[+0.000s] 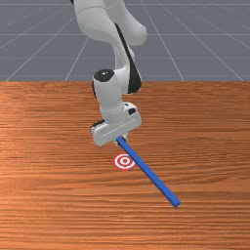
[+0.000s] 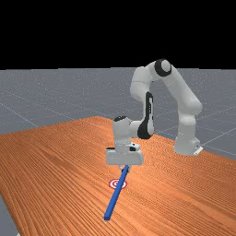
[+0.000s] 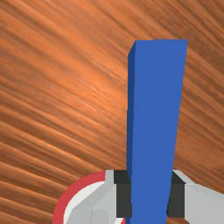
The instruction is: Pull the pivot to the target area
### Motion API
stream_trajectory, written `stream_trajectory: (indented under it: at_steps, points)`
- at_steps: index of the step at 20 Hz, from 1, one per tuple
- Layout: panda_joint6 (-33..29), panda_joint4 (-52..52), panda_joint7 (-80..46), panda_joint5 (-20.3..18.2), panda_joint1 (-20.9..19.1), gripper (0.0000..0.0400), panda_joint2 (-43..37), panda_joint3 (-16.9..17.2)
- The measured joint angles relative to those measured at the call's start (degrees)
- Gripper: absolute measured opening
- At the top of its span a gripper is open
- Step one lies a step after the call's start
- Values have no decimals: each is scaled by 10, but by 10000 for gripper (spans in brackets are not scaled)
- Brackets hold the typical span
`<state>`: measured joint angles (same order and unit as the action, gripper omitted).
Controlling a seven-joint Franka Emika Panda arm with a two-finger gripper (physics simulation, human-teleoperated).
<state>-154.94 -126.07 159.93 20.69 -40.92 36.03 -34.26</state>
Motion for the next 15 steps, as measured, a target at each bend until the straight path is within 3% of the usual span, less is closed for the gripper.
stream_trajectory:
  at_steps: [1,2,3,4,9,11,14,15]
  points:
    - [-12,-26,4,0,-11,97,-13,-4]
    - [-15,-41,-21,31,16,95,-31,25]
    - [-24,-37,-23,36,23,95,-22,32]
    - [-18,-50,50,24,-23,98,-14,-8]
    - [20,-26,61,31,-85,95,-1,-17]
    - [50,-5,59,11,-76,96,3,-4]
    - [65,20,56,13,-64,95,18,2]
    - [72,23,49,11,-59,204,18,2]
